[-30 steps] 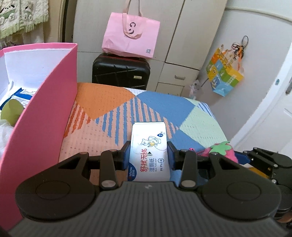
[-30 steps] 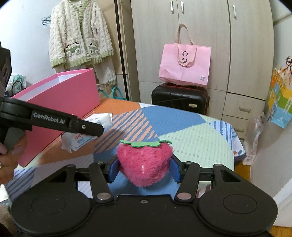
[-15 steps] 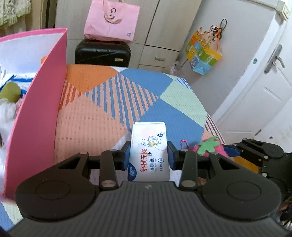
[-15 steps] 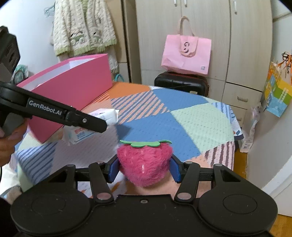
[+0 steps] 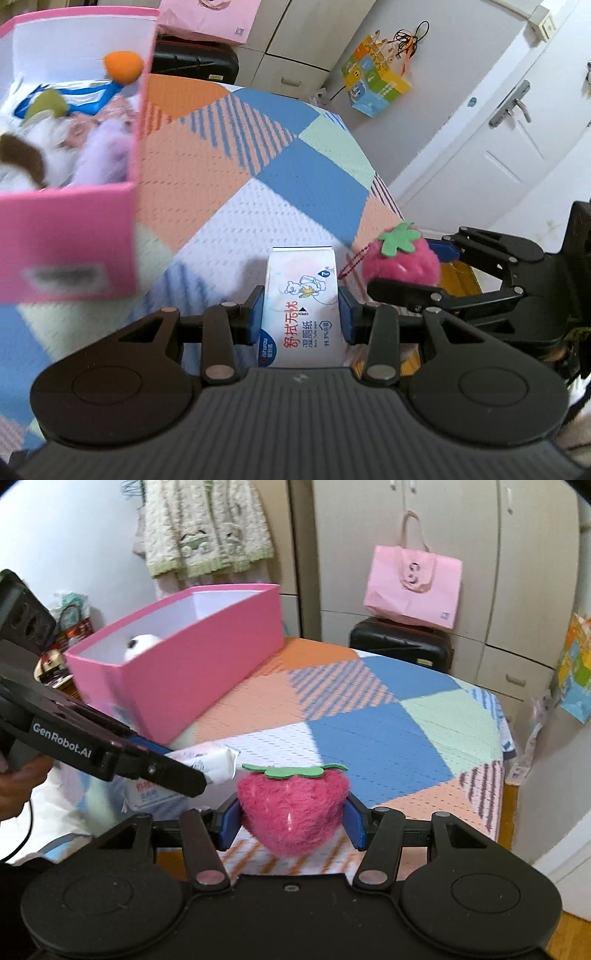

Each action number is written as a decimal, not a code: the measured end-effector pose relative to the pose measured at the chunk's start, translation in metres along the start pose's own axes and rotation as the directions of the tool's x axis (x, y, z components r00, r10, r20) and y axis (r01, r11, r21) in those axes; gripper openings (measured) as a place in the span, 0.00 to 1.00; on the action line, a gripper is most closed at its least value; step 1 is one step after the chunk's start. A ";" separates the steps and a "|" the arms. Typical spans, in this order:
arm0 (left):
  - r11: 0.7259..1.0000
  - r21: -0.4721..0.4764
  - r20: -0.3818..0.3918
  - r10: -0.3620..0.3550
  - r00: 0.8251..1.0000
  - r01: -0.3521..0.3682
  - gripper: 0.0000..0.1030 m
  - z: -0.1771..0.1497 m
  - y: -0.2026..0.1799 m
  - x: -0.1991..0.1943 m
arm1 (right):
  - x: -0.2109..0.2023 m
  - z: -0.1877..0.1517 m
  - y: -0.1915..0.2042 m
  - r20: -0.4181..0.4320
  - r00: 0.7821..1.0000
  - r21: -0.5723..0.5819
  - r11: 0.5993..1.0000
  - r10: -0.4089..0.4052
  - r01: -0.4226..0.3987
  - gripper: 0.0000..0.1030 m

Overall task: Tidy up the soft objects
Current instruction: 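Lift and carry the tissue box and strawberry plush over the pink box with both tools, then open both tools to drop the tissue box and strawberry plush into the box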

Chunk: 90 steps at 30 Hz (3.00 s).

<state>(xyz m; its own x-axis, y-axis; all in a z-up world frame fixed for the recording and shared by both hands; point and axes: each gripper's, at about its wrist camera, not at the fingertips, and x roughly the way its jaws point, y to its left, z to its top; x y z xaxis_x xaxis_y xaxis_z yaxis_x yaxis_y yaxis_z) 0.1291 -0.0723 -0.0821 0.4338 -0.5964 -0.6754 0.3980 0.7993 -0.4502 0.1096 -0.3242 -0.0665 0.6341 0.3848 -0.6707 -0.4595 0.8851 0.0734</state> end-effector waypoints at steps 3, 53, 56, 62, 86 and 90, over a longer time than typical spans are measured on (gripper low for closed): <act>1.000 0.008 0.009 0.001 1.000 -0.001 0.38 -0.008 0.005 -0.023 | -0.006 0.002 0.024 -0.012 0.999 -0.050 0.998 0.038 -0.039 0.59; 0.979 -0.025 0.330 0.201 0.922 -0.205 0.38 0.084 0.138 -0.131 | 0.061 0.170 0.142 0.150 0.984 -0.221 0.973 0.096 -0.062 0.61; 0.968 -0.025 0.323 0.246 0.914 -0.252 0.38 0.098 0.142 -0.117 | 0.077 0.177 0.141 0.144 0.987 -0.258 0.966 0.067 -0.028 0.61; 0.937 0.021 0.296 0.328 0.897 -0.350 0.38 0.121 0.143 -0.092 | 0.116 0.188 0.138 0.067 0.995 -0.317 0.947 0.074 -0.049 0.61; 0.927 0.017 0.333 0.349 0.876 -0.376 0.62 0.097 0.133 -0.117 | 0.110 0.161 0.134 0.144 0.989 -0.273 0.962 0.024 0.017 0.75; 0.937 0.017 0.349 0.322 0.880 -0.349 0.68 0.087 0.125 -0.127 | 0.092 0.154 0.141 0.175 0.985 -0.247 0.969 0.013 0.031 0.76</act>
<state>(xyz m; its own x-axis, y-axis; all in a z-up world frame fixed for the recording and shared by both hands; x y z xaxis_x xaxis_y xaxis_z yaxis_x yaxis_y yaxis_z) 0.1939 0.0968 -0.0023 0.7918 -0.2934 -0.5357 0.2349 0.9559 -0.1764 0.1991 -0.1232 -0.0040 0.7268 0.4364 -0.5303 -0.5792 0.8044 -0.1319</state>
